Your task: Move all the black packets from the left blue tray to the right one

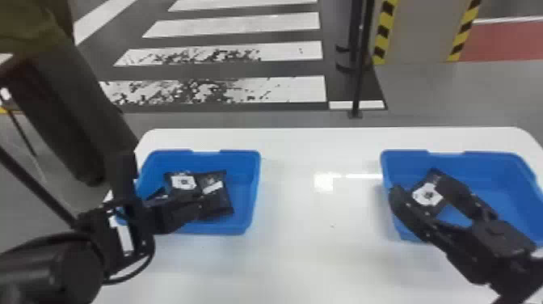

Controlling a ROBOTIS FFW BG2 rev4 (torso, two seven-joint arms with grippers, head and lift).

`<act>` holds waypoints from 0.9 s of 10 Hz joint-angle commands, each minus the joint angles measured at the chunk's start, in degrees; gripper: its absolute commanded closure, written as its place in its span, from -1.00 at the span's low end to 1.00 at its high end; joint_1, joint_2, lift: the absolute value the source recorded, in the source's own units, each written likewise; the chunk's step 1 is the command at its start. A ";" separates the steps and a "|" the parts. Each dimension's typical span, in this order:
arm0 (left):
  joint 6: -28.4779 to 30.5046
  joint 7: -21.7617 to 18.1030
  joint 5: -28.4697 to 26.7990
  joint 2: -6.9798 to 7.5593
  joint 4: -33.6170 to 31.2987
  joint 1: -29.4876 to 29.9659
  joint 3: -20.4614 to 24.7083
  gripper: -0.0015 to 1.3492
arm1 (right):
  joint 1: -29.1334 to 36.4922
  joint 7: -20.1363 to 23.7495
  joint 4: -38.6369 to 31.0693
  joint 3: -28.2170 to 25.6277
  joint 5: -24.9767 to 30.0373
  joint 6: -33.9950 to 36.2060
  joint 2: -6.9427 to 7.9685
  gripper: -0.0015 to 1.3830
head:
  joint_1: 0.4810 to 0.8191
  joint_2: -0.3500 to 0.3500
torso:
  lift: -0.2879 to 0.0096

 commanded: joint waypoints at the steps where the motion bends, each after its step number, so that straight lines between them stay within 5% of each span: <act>1: 3.58 1.69 -0.95 -0.99 -0.03 -1.71 -0.37 -0.75 | 0.64 0.15 0.13 0.02 -1.64 1.66 -0.07 -0.77 | 0.27 0.44 | -0.01; 6: 11.31 8.63 -4.84 -1.95 -1.43 -4.80 -2.09 -0.74 | 1.34 0.42 0.83 0.02 -5.29 4.48 -0.51 -0.77 | 0.27 0.50 | -0.01; 9: 13.56 9.78 -6.21 -1.60 4.05 -10.01 -2.77 -0.73 | 0.92 0.77 1.67 0.02 -6.66 5.18 -0.51 -0.77 | 0.27 0.56 | -0.01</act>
